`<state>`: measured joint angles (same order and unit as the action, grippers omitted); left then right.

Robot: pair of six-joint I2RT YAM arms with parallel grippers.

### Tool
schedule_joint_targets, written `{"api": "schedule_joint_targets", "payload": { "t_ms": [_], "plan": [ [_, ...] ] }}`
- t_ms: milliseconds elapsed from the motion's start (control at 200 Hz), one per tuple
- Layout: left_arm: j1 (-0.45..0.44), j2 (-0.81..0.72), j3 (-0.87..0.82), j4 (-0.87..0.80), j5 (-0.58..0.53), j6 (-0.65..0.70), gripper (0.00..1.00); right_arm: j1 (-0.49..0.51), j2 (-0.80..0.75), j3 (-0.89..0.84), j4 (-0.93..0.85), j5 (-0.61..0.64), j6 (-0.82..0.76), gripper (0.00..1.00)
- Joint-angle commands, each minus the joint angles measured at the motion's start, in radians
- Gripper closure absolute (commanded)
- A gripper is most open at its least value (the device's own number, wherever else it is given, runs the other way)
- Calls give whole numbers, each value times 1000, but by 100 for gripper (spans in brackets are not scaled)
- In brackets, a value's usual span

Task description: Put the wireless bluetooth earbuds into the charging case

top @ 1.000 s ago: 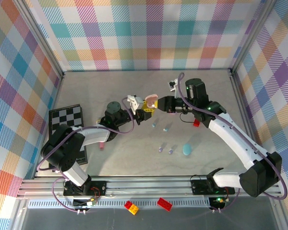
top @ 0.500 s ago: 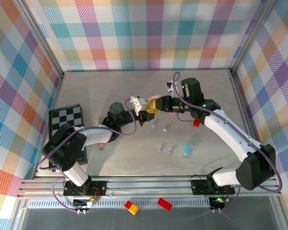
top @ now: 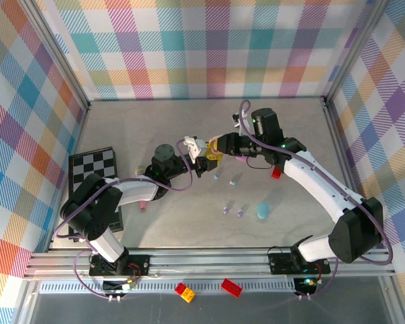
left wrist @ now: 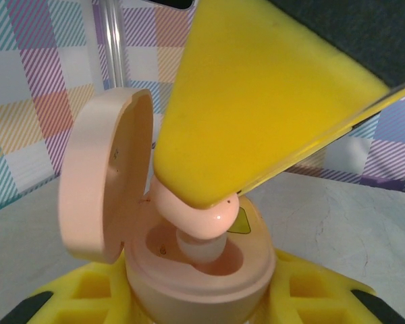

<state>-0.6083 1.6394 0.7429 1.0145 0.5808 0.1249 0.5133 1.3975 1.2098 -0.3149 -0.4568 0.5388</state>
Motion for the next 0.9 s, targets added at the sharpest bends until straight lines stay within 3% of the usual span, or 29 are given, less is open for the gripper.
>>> {"api": "schedule_joint_targets", "payload": {
  "t_ms": [0, 585, 895],
  "plan": [
    [-11, -5, 24, 11, -13, 12, 70, 11, 12, 28, -10, 14, -9, 78],
    [-11, -9, 31, -2, -35, 18, 70, 11, -20, 22, -23, 18, -15, 75],
    [-11, -18, 19, -7, -32, 36, 70, 11, -117, 4, 25, 11, -64, 61]
  ]
}}
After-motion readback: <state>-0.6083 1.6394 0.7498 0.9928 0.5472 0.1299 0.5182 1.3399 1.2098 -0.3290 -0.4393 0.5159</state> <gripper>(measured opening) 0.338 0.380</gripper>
